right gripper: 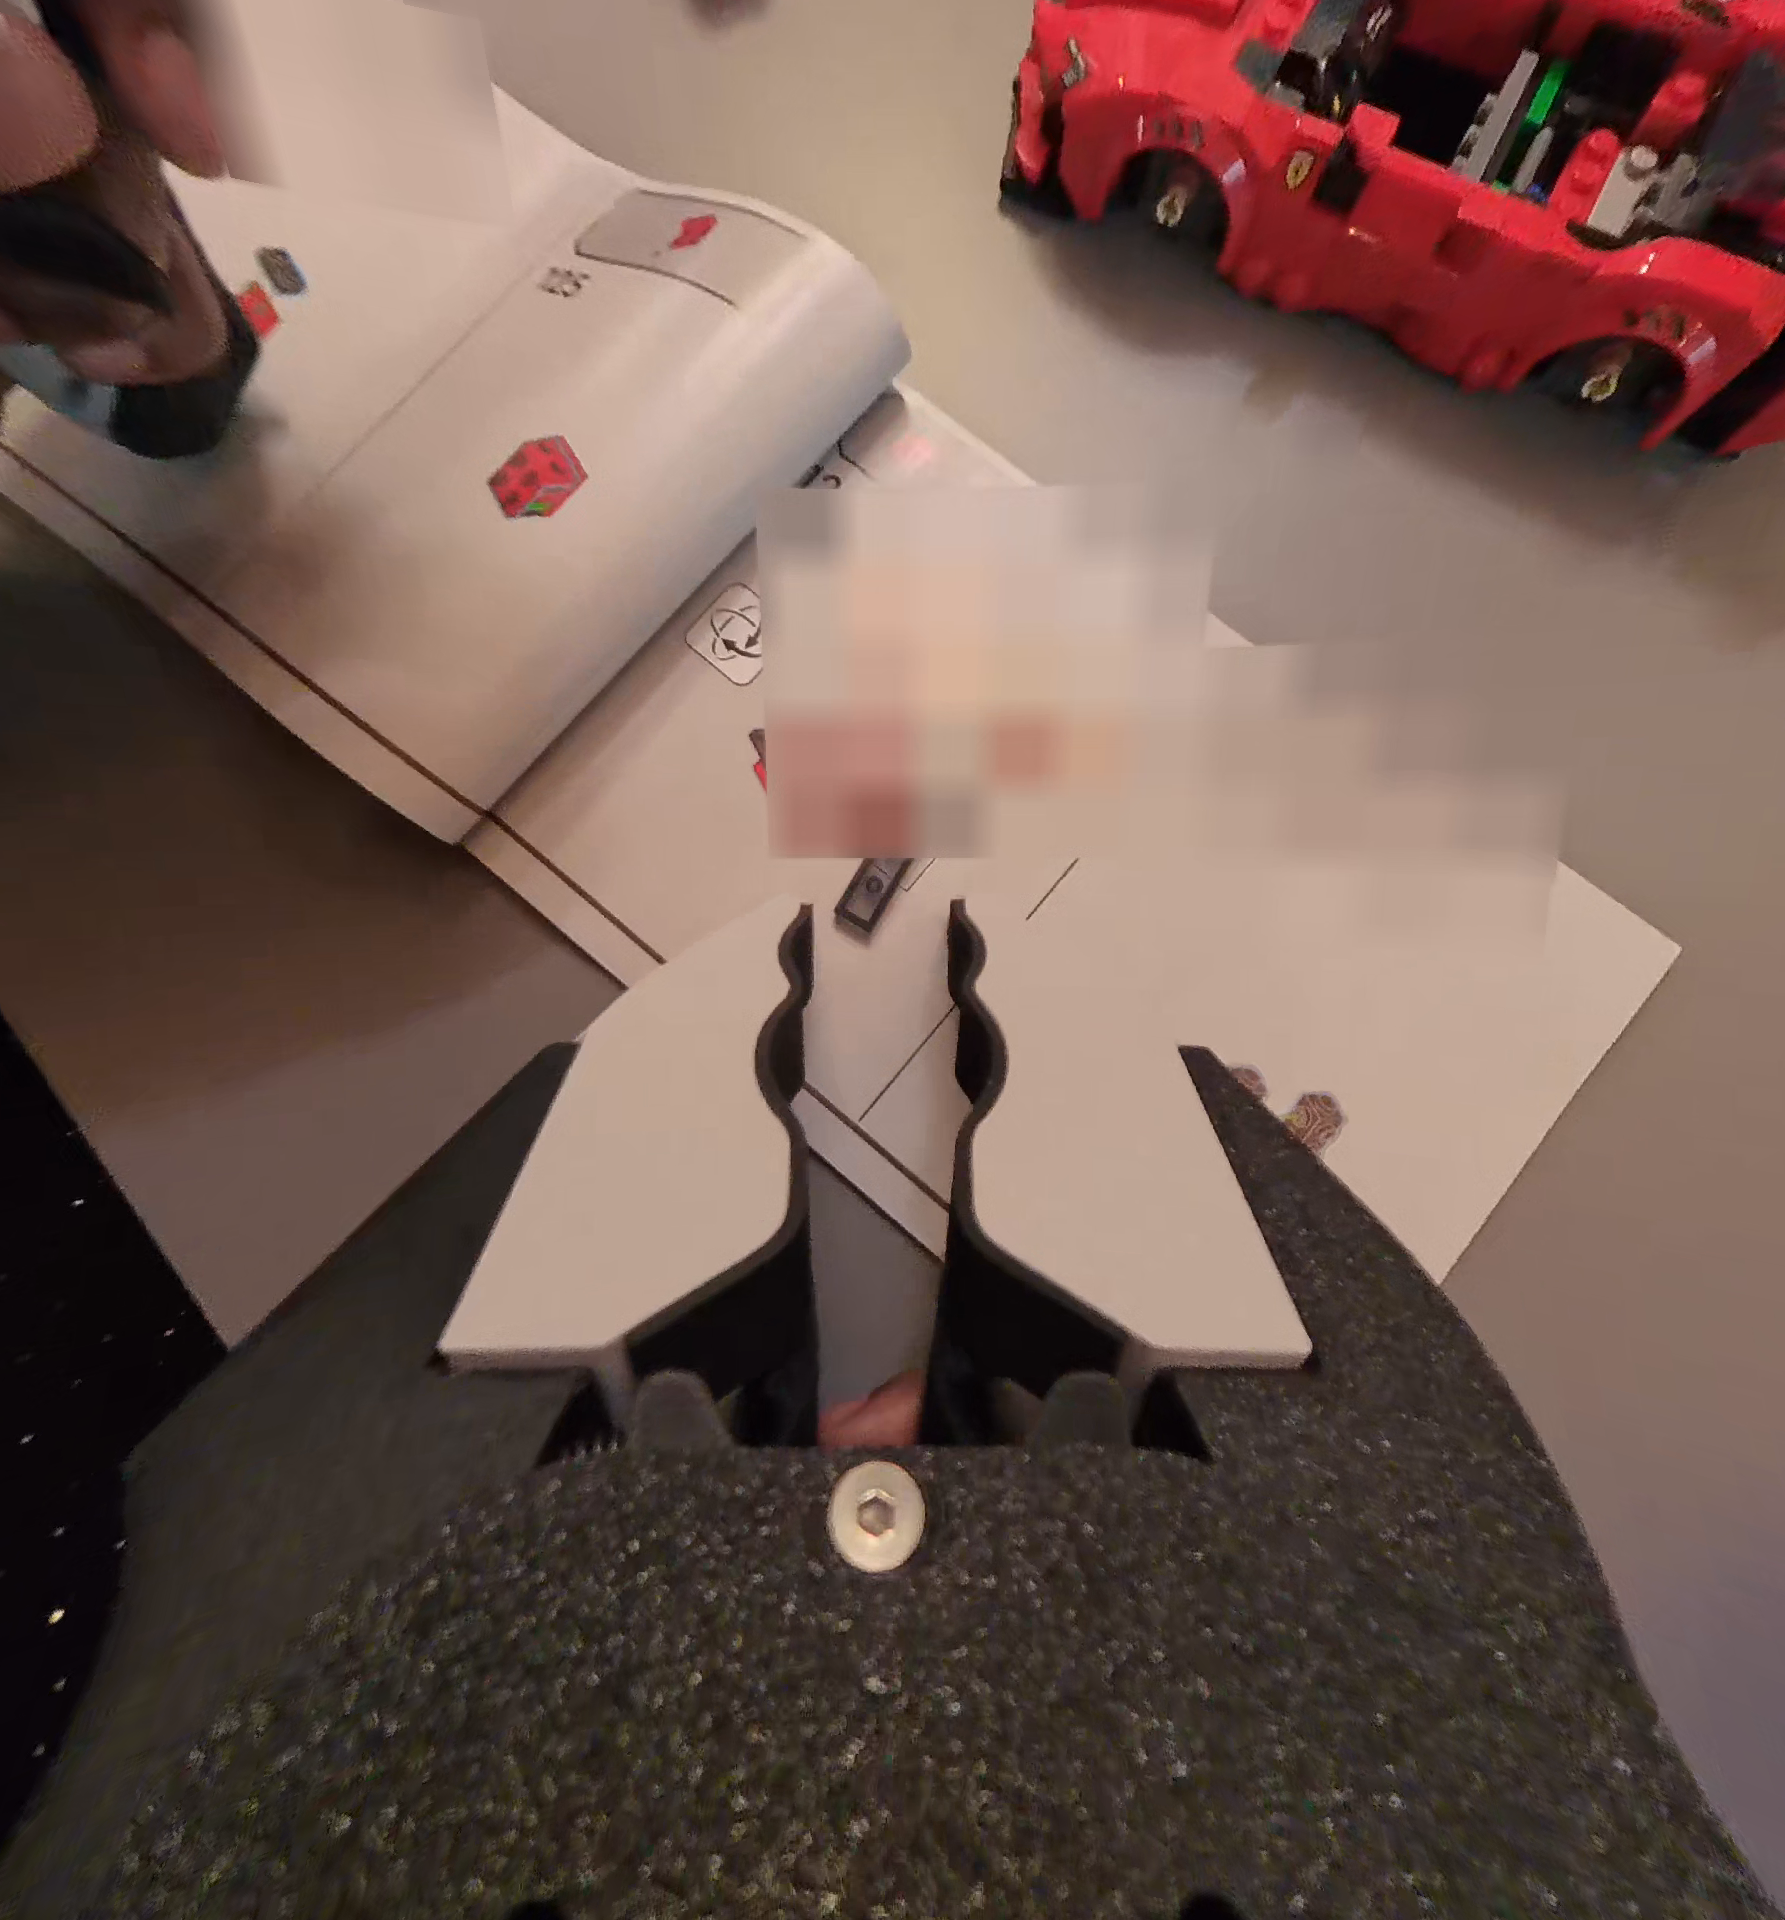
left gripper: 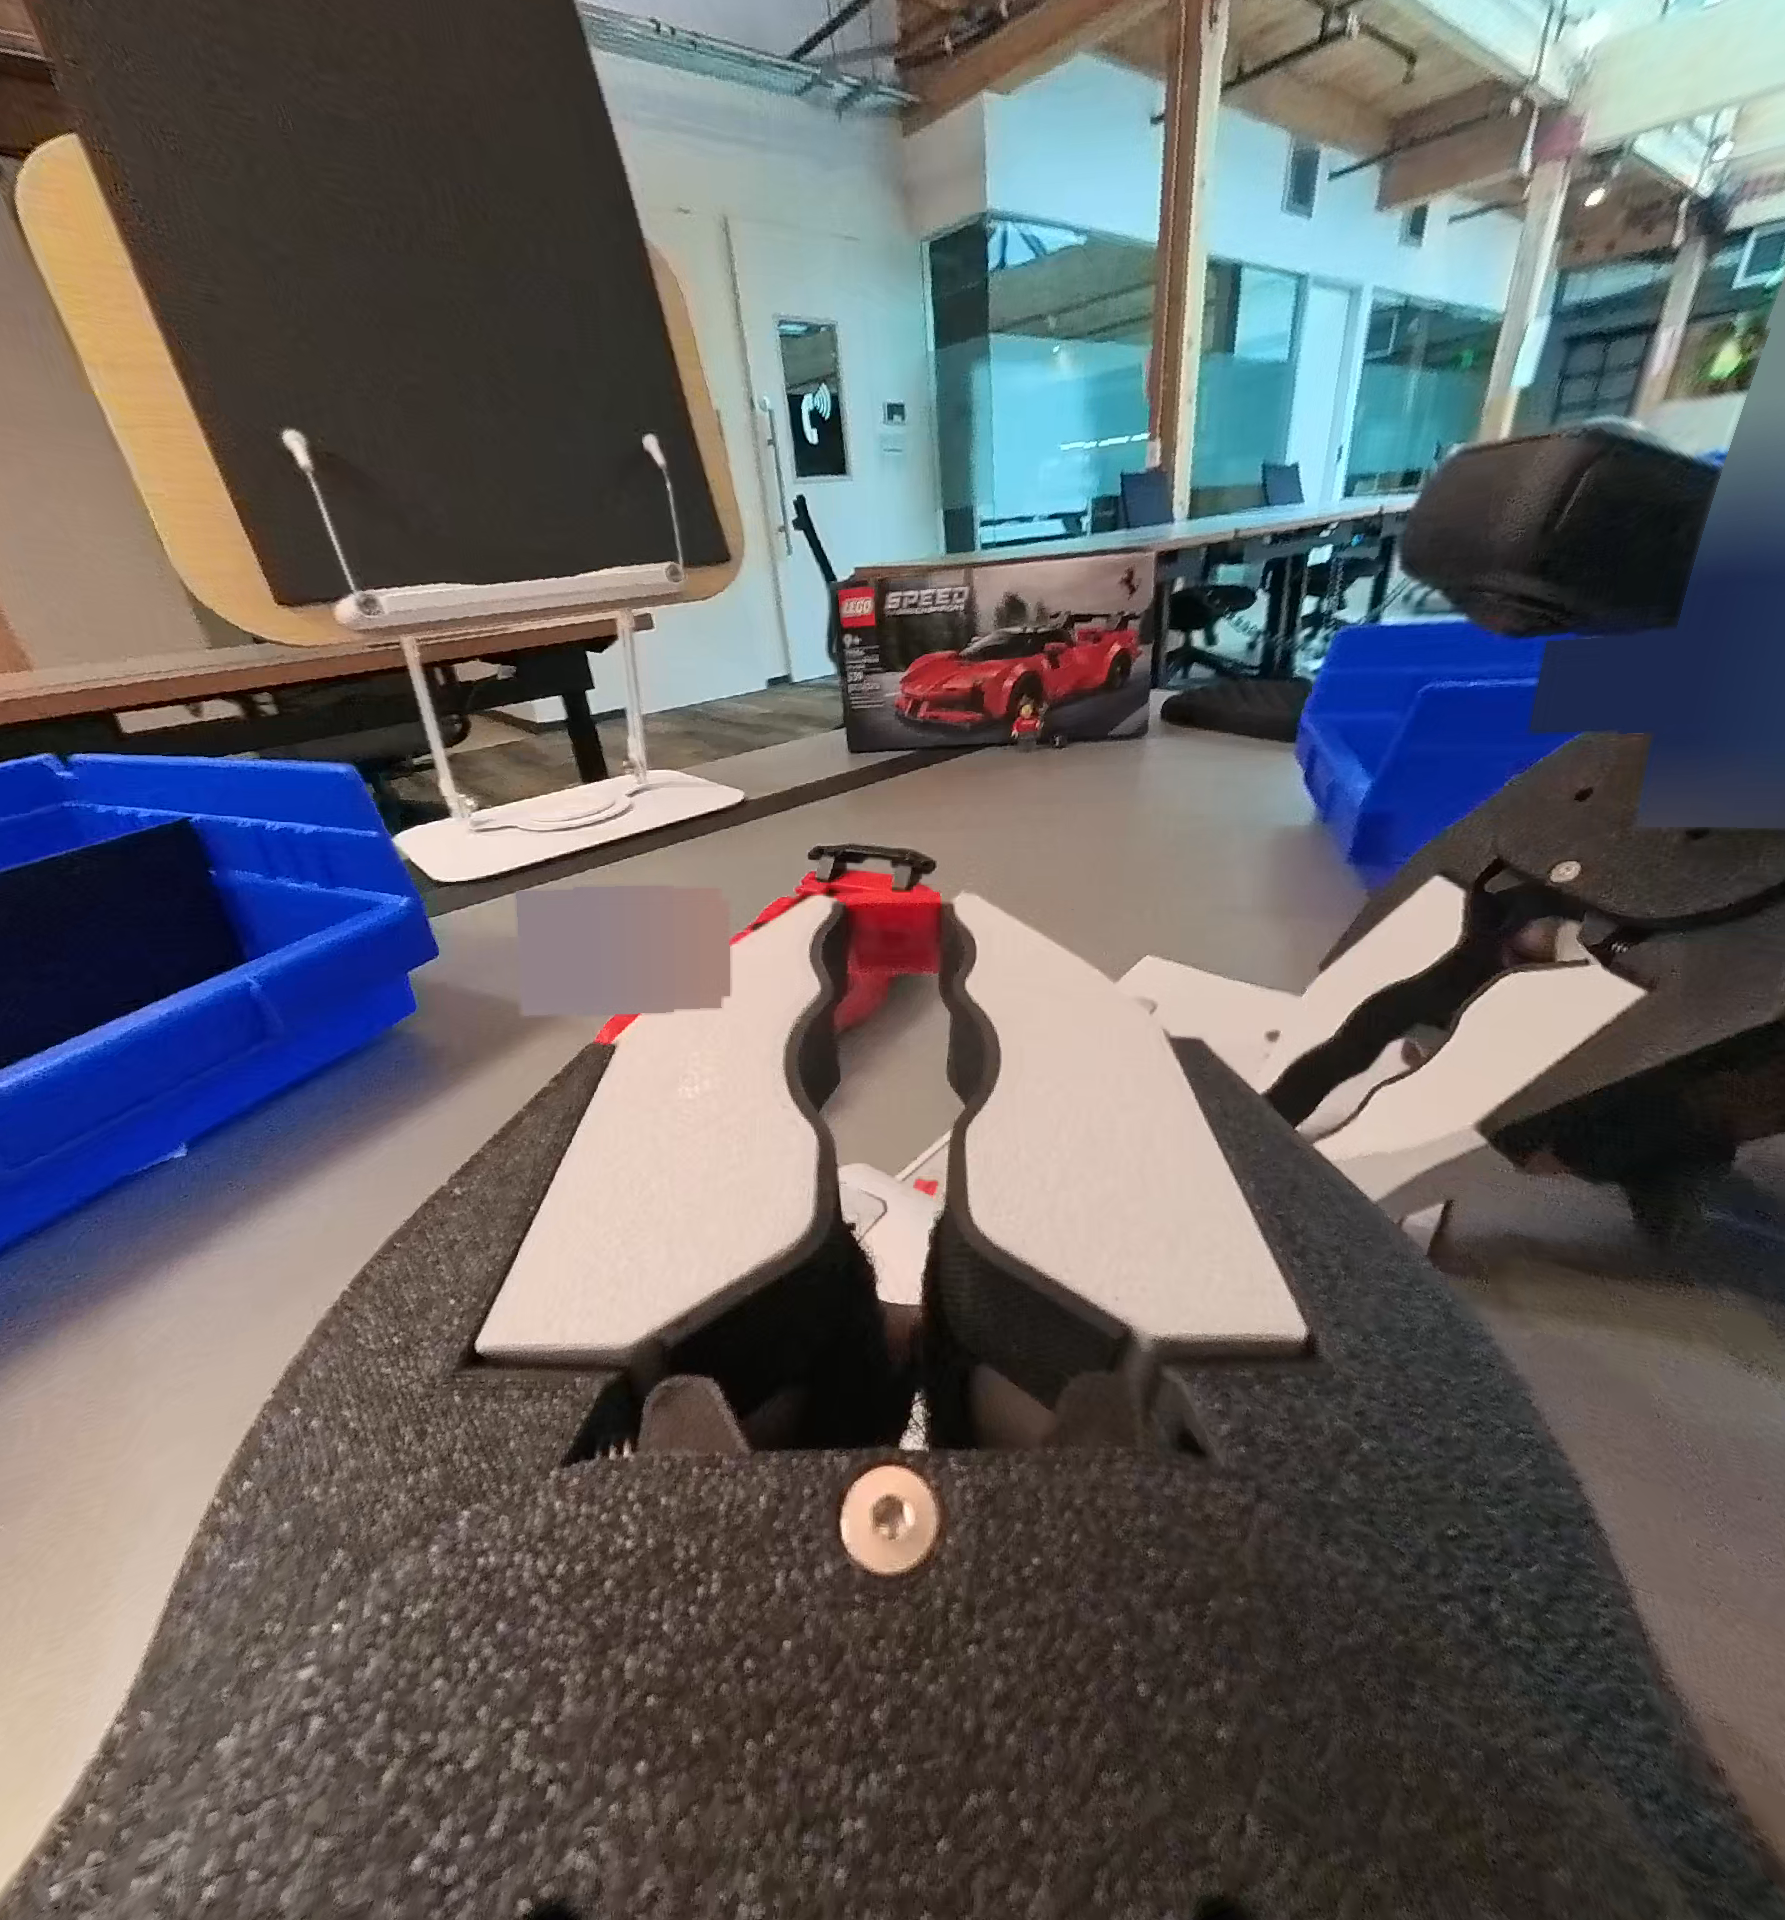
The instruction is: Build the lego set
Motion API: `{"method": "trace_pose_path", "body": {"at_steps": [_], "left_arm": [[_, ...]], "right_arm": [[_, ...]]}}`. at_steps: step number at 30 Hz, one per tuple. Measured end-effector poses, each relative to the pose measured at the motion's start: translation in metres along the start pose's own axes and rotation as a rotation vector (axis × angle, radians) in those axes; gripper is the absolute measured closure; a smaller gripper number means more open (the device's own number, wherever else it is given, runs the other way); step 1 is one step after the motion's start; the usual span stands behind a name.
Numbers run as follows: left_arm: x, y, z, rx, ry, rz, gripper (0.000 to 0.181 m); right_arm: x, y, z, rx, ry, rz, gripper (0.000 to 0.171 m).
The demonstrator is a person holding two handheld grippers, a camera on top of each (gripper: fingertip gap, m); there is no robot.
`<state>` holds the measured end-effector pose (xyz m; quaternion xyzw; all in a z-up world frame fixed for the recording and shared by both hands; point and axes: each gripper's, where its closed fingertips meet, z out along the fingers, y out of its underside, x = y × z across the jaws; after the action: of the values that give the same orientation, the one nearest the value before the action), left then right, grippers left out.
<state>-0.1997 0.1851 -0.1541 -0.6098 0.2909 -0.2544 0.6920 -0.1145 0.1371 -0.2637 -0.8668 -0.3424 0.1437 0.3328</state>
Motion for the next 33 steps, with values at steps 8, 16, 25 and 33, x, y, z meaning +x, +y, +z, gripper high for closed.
{"method": "trace_pose_path", "body": {"at_steps": [8, 16, 25, 33], "left_arm": [[0.015, 0.009, 0.005, -0.082, -0.022, 0.069, 0.165], [0.026, -0.018, 0.006, 0.110, 0.019, -0.146, 0.165], [0.035, -0.036, 0.003, 0.271, 0.030, -0.140, 0.165], [0.035, -0.038, 0.001, 0.309, 0.051, -0.157, 0.165]], "right_arm": [[0.000, -0.008, 0.000, 0.023, -0.001, -0.020, 0.163], [-0.012, -0.106, -0.076, 0.246, -0.025, -0.151, 0.163], [-0.037, -0.127, -0.083, 0.067, 0.013, -0.330, 0.163], [-0.041, -0.129, -0.083, 0.008, 0.066, -0.377, 0.162]]}}
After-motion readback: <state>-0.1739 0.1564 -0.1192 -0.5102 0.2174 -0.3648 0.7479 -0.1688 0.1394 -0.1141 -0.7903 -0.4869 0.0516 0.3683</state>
